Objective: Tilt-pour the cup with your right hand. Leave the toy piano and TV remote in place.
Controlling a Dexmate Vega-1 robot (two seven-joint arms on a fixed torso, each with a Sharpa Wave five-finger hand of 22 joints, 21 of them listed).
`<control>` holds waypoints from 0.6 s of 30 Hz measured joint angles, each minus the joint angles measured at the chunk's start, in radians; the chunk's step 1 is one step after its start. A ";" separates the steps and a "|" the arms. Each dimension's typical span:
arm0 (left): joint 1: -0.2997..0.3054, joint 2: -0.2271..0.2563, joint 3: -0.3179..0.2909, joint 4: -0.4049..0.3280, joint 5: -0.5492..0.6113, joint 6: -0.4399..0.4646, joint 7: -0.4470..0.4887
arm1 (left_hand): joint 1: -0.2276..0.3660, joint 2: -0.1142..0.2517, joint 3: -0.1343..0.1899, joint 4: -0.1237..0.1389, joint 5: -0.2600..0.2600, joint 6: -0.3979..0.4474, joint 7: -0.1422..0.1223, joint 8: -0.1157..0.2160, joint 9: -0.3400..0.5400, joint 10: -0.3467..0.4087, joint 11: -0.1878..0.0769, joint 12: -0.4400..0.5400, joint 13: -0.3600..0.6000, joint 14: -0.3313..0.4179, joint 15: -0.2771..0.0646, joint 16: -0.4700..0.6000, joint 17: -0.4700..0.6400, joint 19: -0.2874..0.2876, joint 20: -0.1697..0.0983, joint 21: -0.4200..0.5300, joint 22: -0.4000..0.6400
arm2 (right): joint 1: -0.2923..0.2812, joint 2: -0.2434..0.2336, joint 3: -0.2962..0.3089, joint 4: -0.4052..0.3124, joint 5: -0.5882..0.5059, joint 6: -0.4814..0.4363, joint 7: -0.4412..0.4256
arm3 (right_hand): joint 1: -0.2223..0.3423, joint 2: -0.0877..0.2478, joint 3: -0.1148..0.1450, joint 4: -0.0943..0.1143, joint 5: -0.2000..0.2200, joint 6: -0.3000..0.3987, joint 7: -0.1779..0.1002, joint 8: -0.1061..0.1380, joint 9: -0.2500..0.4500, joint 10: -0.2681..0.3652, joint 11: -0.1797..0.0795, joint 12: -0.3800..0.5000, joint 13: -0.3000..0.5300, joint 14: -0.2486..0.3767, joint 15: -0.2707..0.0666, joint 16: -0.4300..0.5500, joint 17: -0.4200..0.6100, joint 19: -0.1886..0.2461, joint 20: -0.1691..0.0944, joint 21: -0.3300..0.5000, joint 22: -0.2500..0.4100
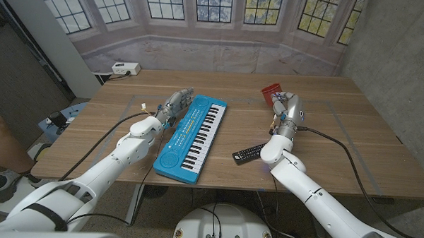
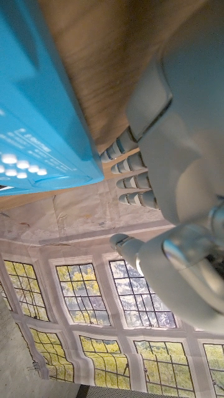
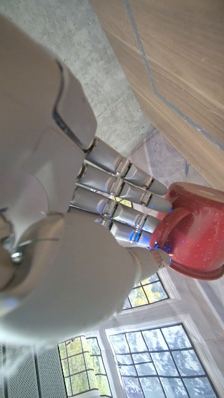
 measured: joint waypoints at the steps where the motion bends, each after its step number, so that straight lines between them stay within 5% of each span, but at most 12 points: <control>1: 0.001 0.001 0.000 -0.003 0.000 0.000 0.002 | 0.000 0.000 0.000 0.000 0.000 0.000 0.000 0.000 0.000 0.000 0.000 0.000 0.000 0.000 0.000 0.000 0.000 0.000 0.000 0.000 0.000 | -0.002 -0.003 0.001 -0.004 0.000 -0.001 0.004 | 0.000 0.000 -0.003 0.003 0.000 0.000 0.000 0.000 0.000 0.000 0.000 0.000 0.000 0.000 0.000 0.000 0.000 0.000 0.000 0.000 0.000; 18: 0.040 0.038 -0.018 -0.090 0.012 -0.003 0.049 | 0.000 0.000 0.000 0.000 0.000 0.000 0.000 0.000 0.000 0.000 0.000 0.000 0.000 0.000 0.000 0.000 0.000 0.000 0.000 0.000 0.002 | -0.008 -0.028 0.004 -0.035 0.006 -0.011 0.064 | 0.004 0.004 -0.007 0.001 -0.004 0.000 0.000 -0.003 -0.001 0.000 0.000 0.000 0.003 0.000 0.000 0.000 0.000 0.000 0.000 0.000 0.000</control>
